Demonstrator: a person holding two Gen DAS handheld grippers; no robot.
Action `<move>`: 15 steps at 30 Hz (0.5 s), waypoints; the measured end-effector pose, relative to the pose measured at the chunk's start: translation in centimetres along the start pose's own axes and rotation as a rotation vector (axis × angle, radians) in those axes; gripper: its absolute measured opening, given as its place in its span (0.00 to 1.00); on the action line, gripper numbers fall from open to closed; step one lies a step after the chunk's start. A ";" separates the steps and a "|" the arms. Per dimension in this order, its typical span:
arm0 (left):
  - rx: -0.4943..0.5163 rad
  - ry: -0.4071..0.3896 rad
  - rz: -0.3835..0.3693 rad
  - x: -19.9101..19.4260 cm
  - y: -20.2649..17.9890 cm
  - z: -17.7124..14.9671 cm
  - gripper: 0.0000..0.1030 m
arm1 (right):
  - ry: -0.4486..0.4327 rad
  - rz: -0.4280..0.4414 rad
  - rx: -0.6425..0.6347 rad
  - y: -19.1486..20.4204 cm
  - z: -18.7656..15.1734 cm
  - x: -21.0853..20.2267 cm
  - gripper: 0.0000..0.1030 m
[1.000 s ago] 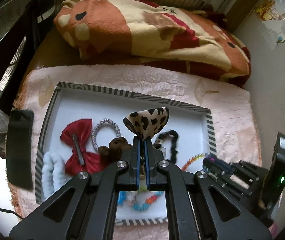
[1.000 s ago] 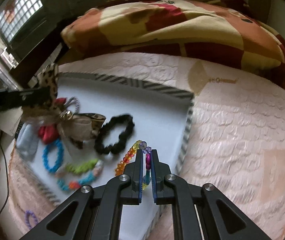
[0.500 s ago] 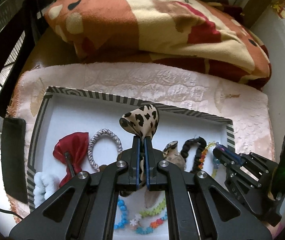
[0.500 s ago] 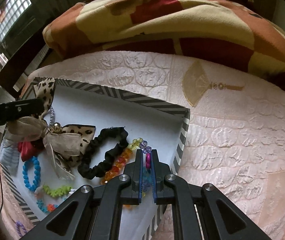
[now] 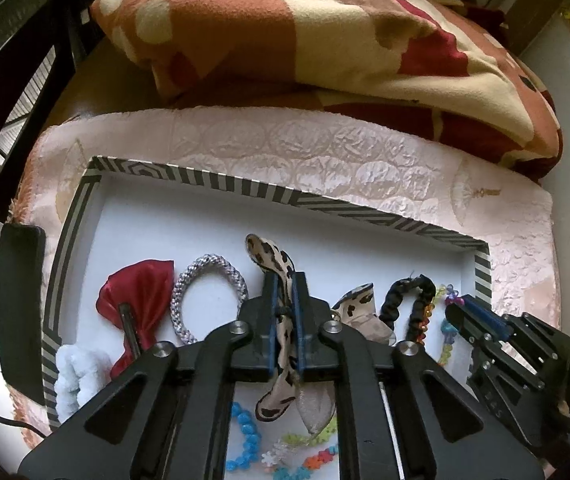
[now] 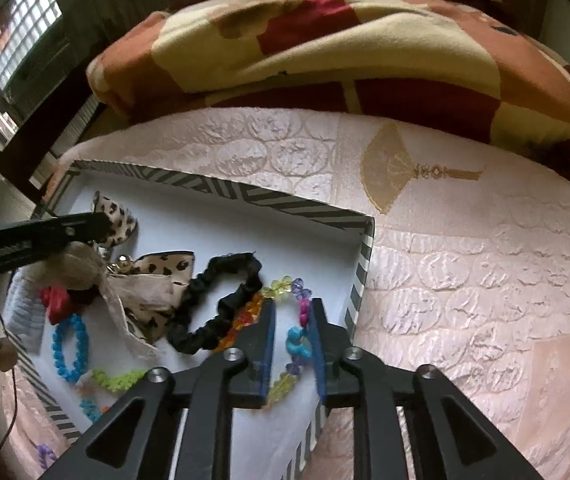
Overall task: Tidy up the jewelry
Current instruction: 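Carry the leopard-print bow and amber bracelet into the tray and open both tools, then withdraw both tools from the tray toward the two remaining bracelets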
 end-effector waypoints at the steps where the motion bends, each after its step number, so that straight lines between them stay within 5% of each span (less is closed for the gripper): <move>1: -0.001 0.001 0.000 0.0 0.0 -0.1 0.19 | -0.011 -0.004 -0.001 0.1 -0.1 -0.4 0.30; 3: -0.005 0.003 -0.007 -0.2 0.0 -0.2 0.36 | -0.022 0.003 -0.001 0.1 -0.3 -1.1 0.32; 12: 0.014 -0.020 -0.013 -1.9 -0.4 -0.9 0.39 | -0.065 0.042 0.061 -0.3 -1.9 -5.1 0.33; 15: 0.036 -0.042 -0.002 -2.9 -0.8 -1.4 0.40 | -0.083 0.044 0.069 0.0 -2.3 -6.3 0.41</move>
Point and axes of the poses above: each gripper's, at about its wrist camera, not at the fingertips, and x roughly the way its jaws point, y to its left, z to its top, the point moved 3 cm from there along x, roughly the way its jaws point, and after that the axes turned 5 degrees about -z, right-handed, at the moved point
